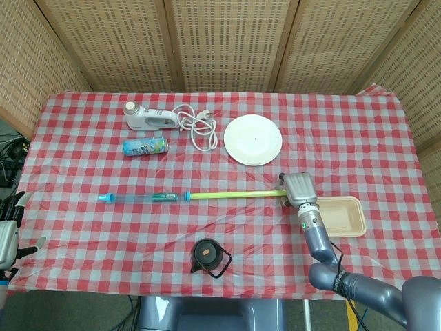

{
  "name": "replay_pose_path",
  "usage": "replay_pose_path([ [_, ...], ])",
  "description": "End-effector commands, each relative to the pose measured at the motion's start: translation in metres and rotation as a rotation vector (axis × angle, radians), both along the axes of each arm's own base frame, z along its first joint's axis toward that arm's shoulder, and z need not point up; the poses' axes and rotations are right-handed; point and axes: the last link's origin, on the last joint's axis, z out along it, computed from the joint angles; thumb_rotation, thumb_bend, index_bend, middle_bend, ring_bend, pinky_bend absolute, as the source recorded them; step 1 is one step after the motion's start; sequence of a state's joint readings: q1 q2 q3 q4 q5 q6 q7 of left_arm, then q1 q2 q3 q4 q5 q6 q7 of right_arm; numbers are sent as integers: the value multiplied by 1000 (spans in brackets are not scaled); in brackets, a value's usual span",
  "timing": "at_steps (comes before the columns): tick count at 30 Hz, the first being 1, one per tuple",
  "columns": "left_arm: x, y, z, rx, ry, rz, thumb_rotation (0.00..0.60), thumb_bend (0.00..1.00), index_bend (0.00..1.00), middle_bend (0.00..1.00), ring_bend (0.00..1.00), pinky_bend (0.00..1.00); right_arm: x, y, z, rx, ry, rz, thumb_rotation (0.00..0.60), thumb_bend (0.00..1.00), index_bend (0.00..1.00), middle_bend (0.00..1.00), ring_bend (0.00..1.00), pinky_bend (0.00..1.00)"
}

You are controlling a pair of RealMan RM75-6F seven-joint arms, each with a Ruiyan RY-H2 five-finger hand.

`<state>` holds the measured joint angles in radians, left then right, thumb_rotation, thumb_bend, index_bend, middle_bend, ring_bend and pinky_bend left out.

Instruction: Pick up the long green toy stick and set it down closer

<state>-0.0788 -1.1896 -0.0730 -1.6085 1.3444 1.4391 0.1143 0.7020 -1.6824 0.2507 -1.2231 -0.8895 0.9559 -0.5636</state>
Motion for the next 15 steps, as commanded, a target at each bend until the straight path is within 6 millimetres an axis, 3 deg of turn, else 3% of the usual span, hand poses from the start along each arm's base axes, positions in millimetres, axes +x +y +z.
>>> replay_pose_path([
  [1, 0, 0, 0, 0, 0, 1, 600, 201, 0, 0, 0, 0, -2, 1, -2, 5, 7, -6, 600, 461, 481, 1000, 988, 502],
  [8, 0, 0, -1, -2, 1, 2, 600, 201, 0, 0, 0, 0, -7, 0, -5, 7, 17, -17, 600, 461, 522, 1000, 993, 502],
  [15, -1, 1, -2, -6, 2, 4, 600, 201, 0, 0, 0, 0, -7, -1, -7, -6, 5, -8, 600, 462, 631, 1000, 1000, 512],
])
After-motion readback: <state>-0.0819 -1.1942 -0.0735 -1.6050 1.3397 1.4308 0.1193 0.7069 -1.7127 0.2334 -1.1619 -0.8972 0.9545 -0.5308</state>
